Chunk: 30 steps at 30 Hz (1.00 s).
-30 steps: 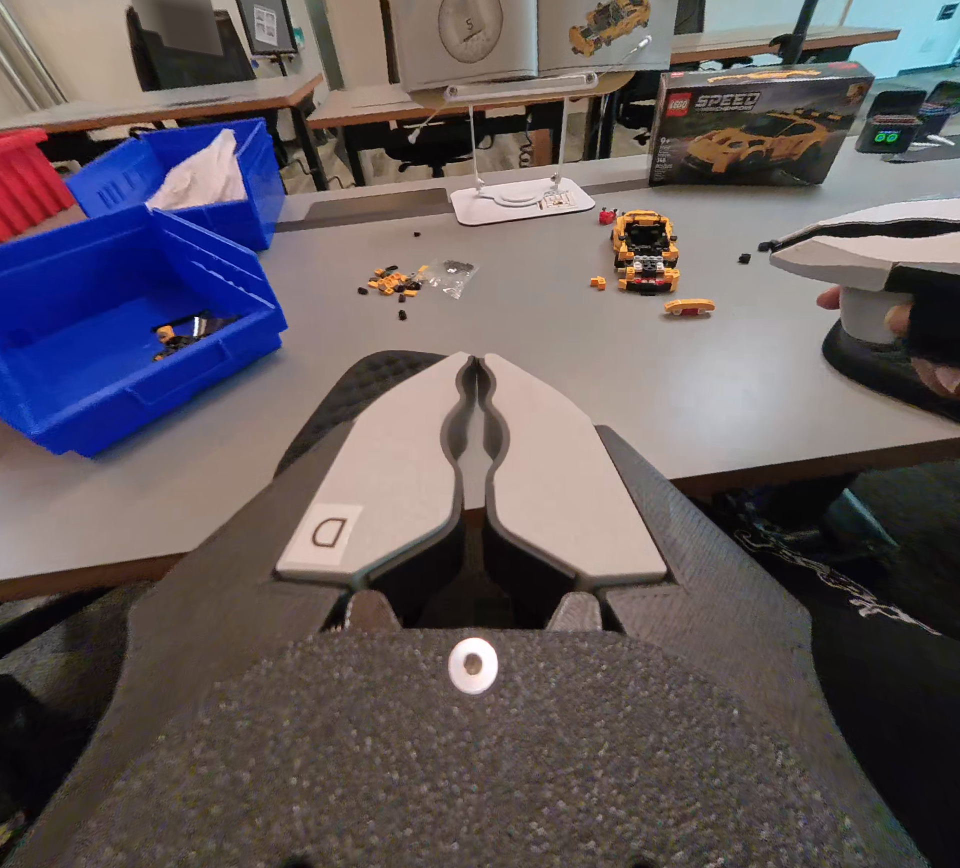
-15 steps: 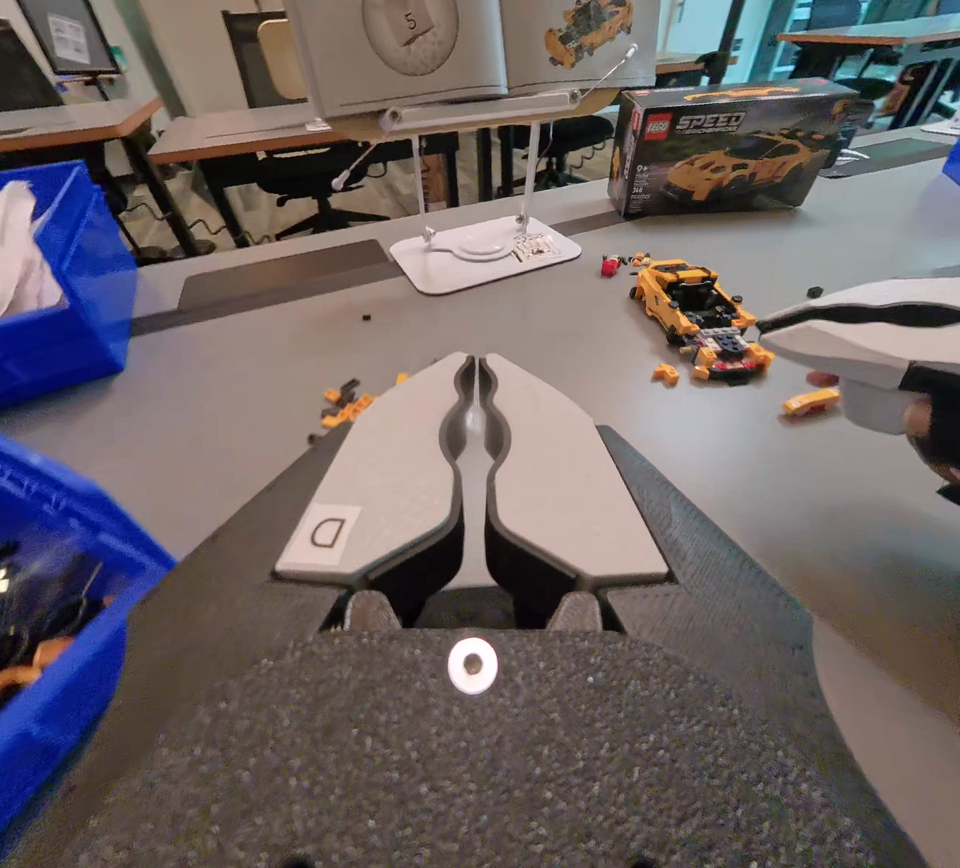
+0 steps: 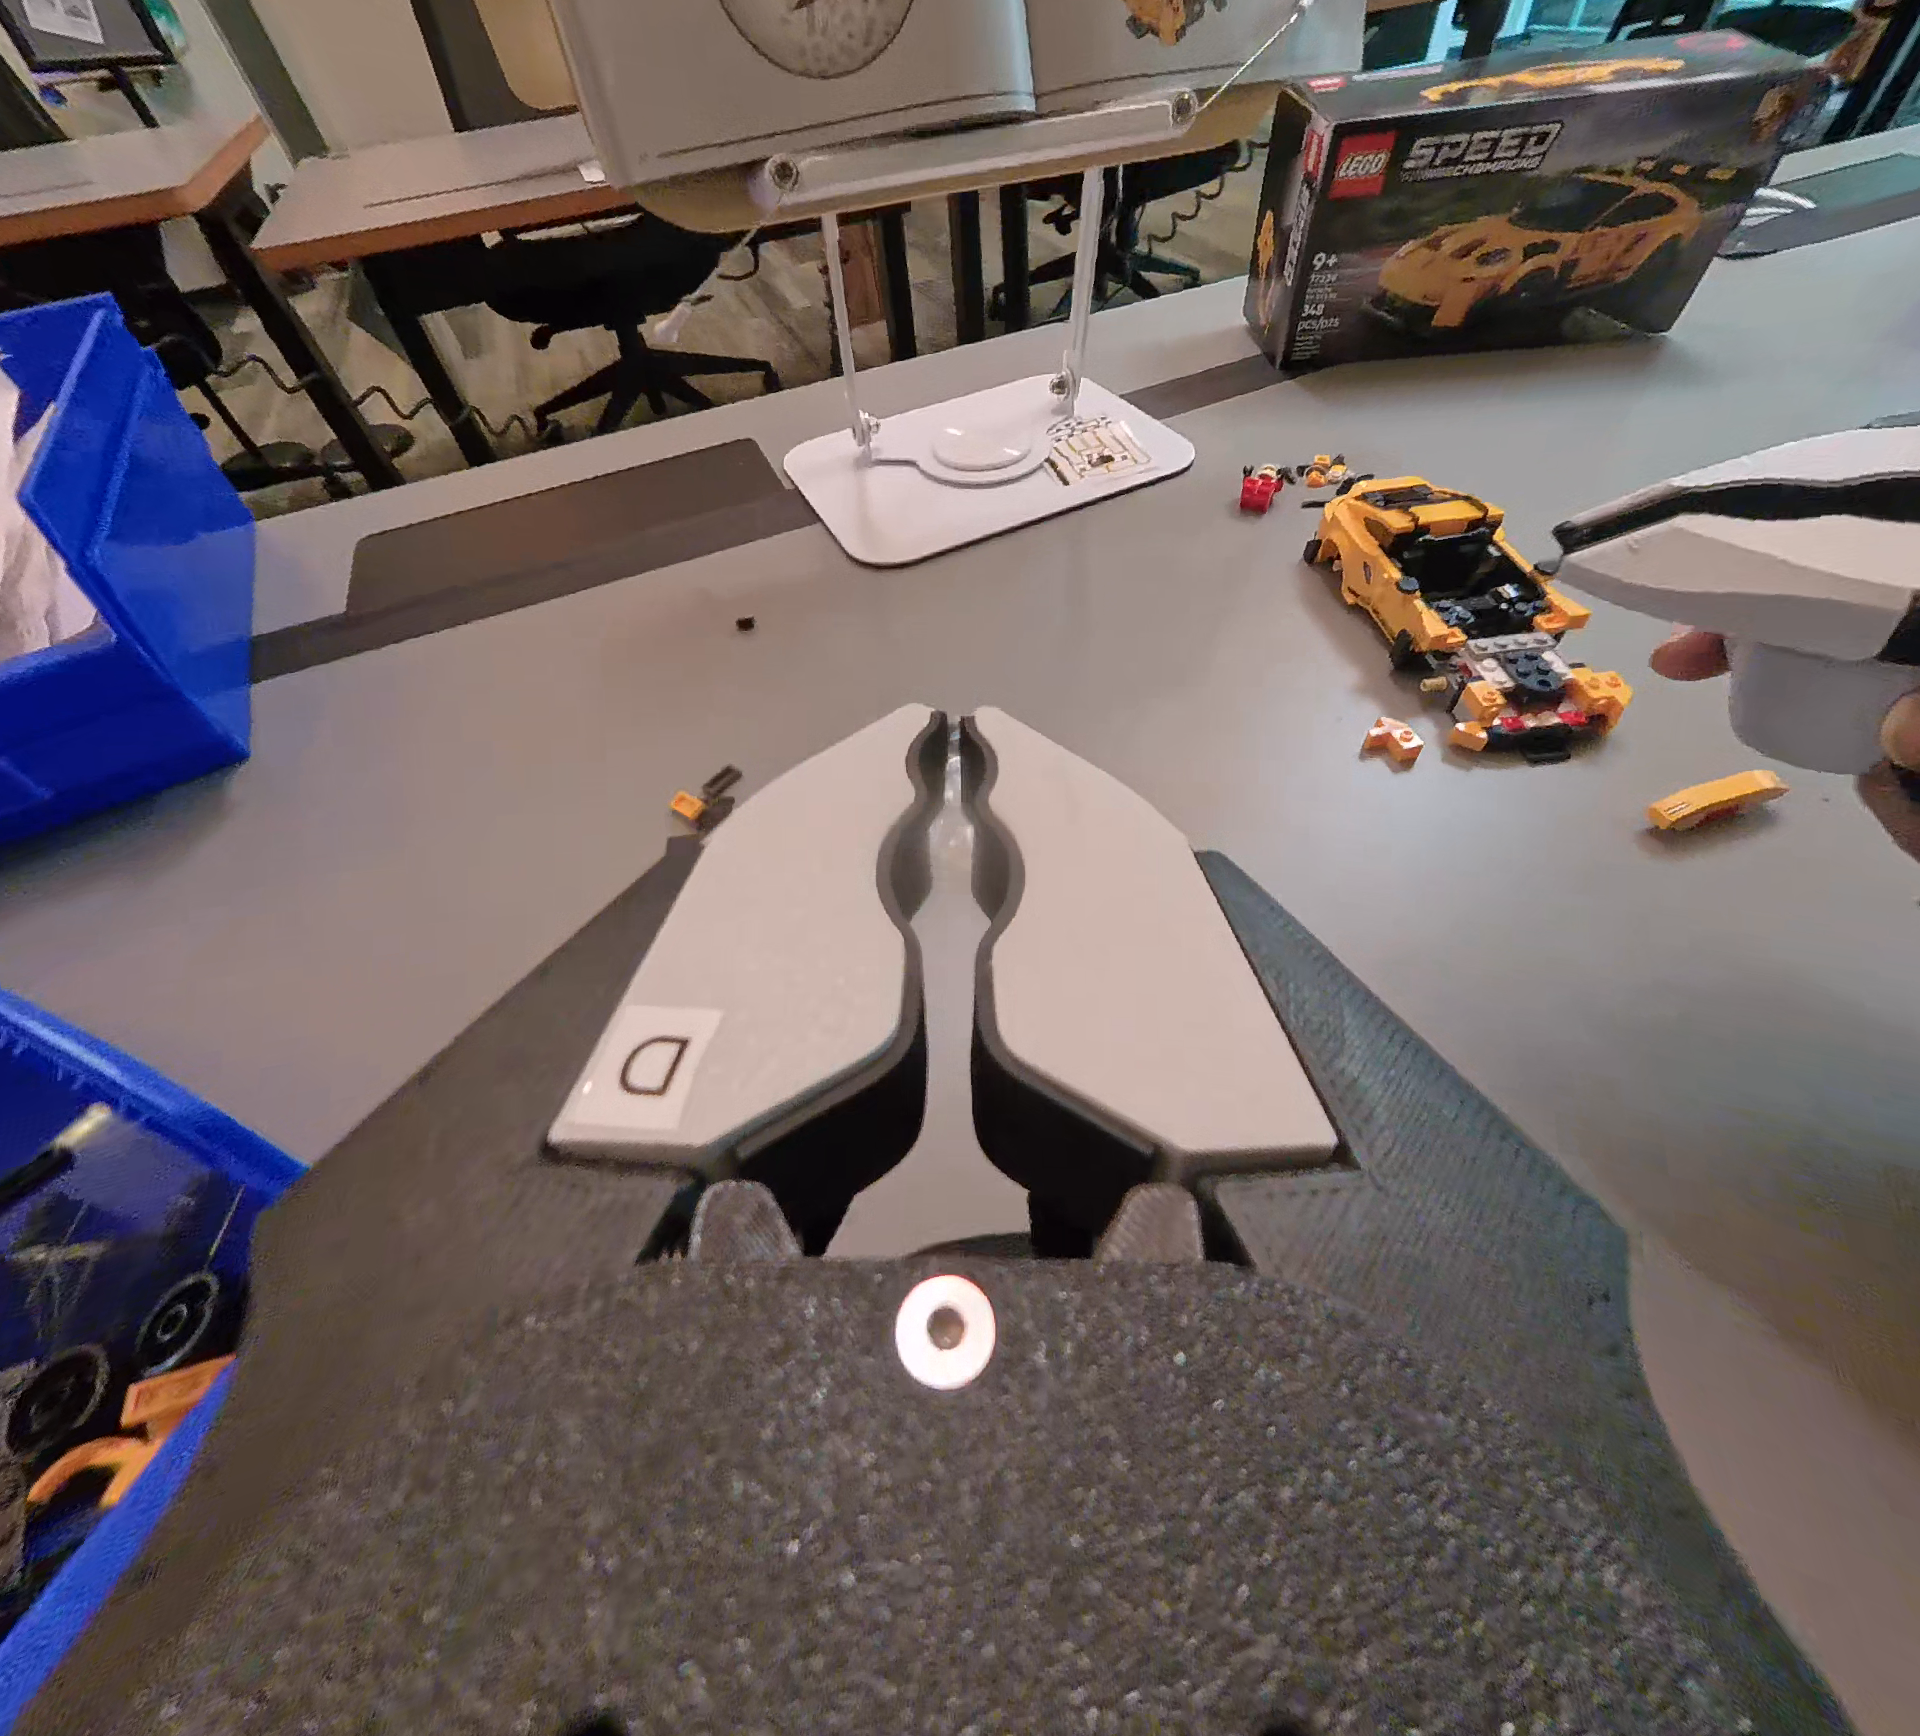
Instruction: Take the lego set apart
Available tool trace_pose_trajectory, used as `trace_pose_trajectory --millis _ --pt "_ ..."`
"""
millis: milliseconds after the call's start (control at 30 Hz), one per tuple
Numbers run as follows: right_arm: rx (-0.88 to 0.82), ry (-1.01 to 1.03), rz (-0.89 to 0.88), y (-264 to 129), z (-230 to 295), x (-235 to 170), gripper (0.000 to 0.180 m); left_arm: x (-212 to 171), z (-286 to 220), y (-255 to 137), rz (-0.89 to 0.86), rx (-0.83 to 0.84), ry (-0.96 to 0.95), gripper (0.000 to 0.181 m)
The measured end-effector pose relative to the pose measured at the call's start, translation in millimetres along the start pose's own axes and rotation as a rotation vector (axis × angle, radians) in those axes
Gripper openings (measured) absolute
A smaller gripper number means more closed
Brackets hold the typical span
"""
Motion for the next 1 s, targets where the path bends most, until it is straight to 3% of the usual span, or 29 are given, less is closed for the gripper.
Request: trace_pose_trajectory --millis 333,600,1000 --pt "-0.052 -0.003 0.092 -22.5 -2.1 -28.4 0.007 -33.0 3.5 -0.3 0.054 0.047 0.009 0.002" --pt "0.323 -0.101 0.083 41.5 23.4 2.1 0.007 -32.7 25.3 8.5 0.089 0.187 0.012 0.007" --pt "0.262 -0.148 0.174 112.5 81.3 -3.3 0.007 -45.1 47.1 0.0 0.064 0.058 0.080 0.006"
Point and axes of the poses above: each gripper's, where its closed fingertips meet, y out along the fingers, x out of its top, z = x × y across the jaws, the point moved 9 cm from there along -y, back along the fingers, and after that the axes turned 12 degrees about -y, right-handed, at the moved point
